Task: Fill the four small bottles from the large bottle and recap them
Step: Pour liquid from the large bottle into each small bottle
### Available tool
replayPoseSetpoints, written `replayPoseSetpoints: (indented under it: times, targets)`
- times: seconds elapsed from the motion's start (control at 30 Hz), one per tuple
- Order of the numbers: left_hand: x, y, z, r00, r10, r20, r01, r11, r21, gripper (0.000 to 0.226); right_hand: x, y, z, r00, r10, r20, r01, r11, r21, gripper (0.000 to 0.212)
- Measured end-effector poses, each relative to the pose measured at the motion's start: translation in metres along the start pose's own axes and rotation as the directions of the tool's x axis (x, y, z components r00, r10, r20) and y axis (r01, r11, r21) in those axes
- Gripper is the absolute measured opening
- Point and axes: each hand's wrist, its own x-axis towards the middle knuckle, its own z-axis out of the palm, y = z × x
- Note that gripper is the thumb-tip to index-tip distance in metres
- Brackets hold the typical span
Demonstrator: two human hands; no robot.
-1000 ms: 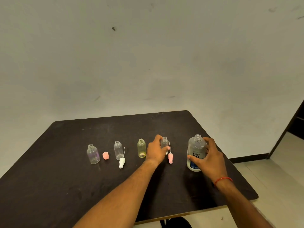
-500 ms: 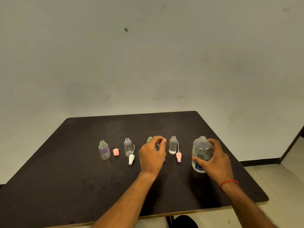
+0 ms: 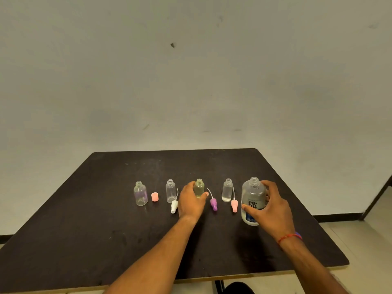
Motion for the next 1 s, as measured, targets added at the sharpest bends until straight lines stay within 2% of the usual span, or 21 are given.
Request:
replayPoseSetpoints:
  times: [0.07,0.2,0.47,0.67,1.0]
  targets:
    - [0.005,-0.001,0.001,1.0,-0.012,0.016,0.012,1.0,0.014,0.022,0.0,-0.001,0.0,1.0,-0.008,0.004,0.008,1.0,-0.008,0.083]
    - [0.007,0.004,-0.001,1.0,0.001,0.0,-0.001,1.0,-0.021,0.02,0.002,-0.003,-0.002,1.0,-0.029,0.012,0.029,0.999,-0.021,0.082]
    - [-0.008,0.023,-0.016,0.974,0.228,0.003,-0.228,0.972,-0.055,0.027,0.01,-0.019,-0.008,0.987,-0.16,0.021,0.161,0.971,-0.176,0.078]
    - [-0.019,0.039,-0.026,0.948,0.317,0.01,-0.316,0.947,-0.059,0.033,0.027,-0.034,-0.013,0.958,-0.274,0.085,0.287,0.899,-0.332,0.084]
    - [-0.022,0.046,-0.035,0.928,0.371,0.041,-0.37,0.929,-0.027,0.036,0.04,-0.045,-0.022,0.938,-0.316,0.141,0.342,0.785,-0.517,0.083]
